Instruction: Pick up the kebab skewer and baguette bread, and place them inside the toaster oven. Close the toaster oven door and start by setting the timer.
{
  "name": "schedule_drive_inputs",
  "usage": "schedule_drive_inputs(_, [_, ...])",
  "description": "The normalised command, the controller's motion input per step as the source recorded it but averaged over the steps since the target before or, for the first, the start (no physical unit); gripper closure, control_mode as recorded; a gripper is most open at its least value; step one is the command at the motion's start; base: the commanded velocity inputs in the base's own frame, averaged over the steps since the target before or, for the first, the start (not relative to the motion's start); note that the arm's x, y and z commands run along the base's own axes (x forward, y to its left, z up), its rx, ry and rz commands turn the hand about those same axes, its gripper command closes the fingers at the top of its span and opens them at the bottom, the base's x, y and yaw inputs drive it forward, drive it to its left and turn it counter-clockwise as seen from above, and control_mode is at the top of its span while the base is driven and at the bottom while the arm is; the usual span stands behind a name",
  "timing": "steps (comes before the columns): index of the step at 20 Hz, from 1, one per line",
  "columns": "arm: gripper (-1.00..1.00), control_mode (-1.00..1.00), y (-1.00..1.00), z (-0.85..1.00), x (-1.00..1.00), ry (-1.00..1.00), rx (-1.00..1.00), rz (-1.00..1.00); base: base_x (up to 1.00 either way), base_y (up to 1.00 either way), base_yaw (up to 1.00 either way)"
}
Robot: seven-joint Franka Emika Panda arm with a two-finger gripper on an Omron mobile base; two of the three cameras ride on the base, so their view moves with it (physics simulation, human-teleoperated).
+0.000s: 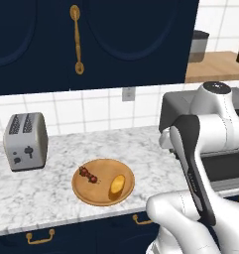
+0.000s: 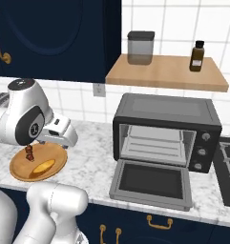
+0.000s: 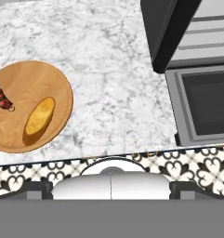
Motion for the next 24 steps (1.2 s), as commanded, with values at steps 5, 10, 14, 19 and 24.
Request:
schedule_drive_inputs(5, [-1.0,1.0,0.0,0.0,0.0,0.0,0.0,0.0,0.3,-0.05,0.0])
schedule_drive_inputs(10, [-1.0,1.0,0.0,0.0,0.0,0.0,0.0,0.0,0.01,0.0,-0.12])
schedule_drive_inputs(14, [-1.0,1.0,0.0,0.0,0.0,0.0,0.0,0.0,0.0,0.0,-0.08])
schedule_drive_inputs(19, [-1.0,-1.0,-0.01,0.0,0.0,0.0,0.0,0.0,0.0,0.0,-0.01])
schedule_drive_inputs(24, [-1.0,-1.0,-0.57,0.0,-0.01,0.0,0.05,0.0,0.0,0.0,0.0])
